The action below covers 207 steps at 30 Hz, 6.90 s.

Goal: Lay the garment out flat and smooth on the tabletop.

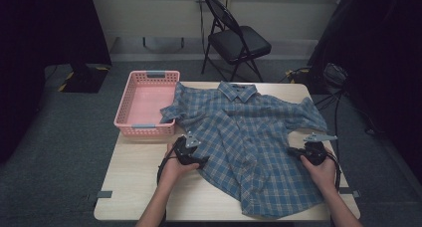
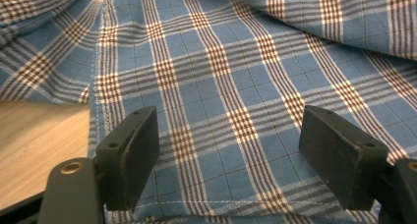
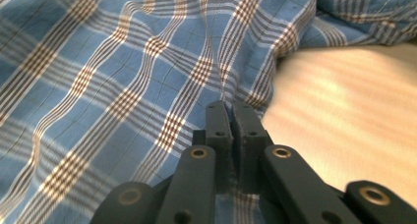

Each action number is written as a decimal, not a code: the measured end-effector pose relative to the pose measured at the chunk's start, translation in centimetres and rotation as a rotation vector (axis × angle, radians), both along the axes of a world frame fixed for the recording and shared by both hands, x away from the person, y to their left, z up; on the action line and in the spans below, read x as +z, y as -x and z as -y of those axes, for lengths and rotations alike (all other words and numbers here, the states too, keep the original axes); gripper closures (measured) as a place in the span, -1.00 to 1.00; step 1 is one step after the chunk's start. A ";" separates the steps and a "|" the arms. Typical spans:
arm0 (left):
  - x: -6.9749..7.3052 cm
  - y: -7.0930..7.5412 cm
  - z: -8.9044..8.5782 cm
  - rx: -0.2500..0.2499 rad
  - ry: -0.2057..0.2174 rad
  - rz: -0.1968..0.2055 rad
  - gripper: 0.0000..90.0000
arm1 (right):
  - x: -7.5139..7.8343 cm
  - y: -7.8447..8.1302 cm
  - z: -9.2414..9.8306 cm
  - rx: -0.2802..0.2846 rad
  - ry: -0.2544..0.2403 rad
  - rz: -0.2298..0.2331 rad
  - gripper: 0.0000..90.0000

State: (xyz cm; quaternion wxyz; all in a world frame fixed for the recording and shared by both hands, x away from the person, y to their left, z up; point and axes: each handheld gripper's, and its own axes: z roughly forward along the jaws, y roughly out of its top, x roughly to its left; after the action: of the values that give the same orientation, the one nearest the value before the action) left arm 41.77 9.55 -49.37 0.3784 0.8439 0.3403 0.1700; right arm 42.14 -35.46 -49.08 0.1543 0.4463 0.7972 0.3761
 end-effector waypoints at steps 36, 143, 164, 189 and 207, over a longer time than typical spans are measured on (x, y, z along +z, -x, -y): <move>0.2 -0.1 -0.1 0.005 -0.023 0.004 -0.48 | 1.1 2.2 0.5 0.013 -0.031 0.017 0.92; -0.1 0.2 -0.4 0.015 -0.022 -0.041 -0.47 | 0.8 5.0 1.0 0.075 0.021 0.028 0.45; -0.1 0.4 -0.5 0.007 -0.011 -0.048 -0.48 | 0.4 -2.8 0.1 0.006 0.011 0.035 -0.66; -0.1 1.4 -2.2 0.028 0.019 -0.035 0.14 | -0.7 -3.8 0.1 0.015 0.081 0.046 -0.70; 0.3 3.1 -2.7 -0.020 0.039 -0.079 0.92 | -0.7 -3.8 0.1 0.015 0.082 0.048 -0.69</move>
State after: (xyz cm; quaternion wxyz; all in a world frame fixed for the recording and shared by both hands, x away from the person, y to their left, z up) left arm 38.63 12.30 -49.11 0.3828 0.8458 0.3496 0.1260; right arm 45.94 -35.55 -49.83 0.1890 0.4246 0.8113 0.3547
